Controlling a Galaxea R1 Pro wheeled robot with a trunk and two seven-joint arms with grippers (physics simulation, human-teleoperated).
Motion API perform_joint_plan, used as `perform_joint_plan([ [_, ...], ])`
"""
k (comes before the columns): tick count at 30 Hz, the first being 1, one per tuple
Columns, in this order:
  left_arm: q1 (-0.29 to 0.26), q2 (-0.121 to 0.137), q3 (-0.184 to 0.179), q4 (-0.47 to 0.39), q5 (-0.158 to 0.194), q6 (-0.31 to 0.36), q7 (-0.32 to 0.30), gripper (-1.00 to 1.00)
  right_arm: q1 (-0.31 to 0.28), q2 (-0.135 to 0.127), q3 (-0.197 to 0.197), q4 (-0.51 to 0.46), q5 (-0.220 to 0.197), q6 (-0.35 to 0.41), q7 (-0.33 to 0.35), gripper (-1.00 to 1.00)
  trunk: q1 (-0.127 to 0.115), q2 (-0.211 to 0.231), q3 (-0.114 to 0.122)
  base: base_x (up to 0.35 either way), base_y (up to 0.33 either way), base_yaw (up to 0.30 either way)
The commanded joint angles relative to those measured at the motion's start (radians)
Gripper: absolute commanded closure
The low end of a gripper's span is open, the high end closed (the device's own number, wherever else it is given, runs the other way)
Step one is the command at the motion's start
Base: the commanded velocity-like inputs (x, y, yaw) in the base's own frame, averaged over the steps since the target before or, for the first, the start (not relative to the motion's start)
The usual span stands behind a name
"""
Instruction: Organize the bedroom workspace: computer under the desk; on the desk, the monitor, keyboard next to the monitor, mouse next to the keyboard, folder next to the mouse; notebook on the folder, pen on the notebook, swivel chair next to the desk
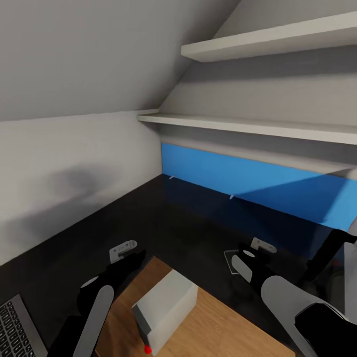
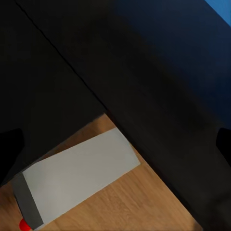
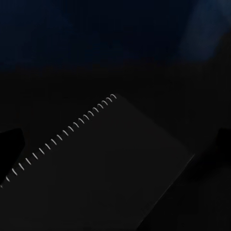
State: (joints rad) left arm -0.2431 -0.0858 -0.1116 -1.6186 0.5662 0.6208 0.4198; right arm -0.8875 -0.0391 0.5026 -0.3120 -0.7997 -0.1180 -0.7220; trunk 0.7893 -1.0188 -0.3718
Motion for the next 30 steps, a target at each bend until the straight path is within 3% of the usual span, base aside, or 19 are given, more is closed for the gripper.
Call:
perform_joint_plan([
  [1, -0.001, 0.0, -0.001, -0.001, 0.011, 0.002, 0.01, -1.0, -0.001, -0.001, 0.008, -0.001, -0.01, -0.006, -0.003, -1.0, 0.004, -0.008, -0.004, 0.0, 0.0, 0.0],
  [30, -0.001, 0.0, -0.002, -0.001, 0.01, 0.002, 0.01, -1.0, -0.001, 0.0, 0.009, -0.001, -0.012, -0.006, -0.001, -1.0, 0.115, -0.211, -0.095, 0.0, 0.0, 0.0],
])
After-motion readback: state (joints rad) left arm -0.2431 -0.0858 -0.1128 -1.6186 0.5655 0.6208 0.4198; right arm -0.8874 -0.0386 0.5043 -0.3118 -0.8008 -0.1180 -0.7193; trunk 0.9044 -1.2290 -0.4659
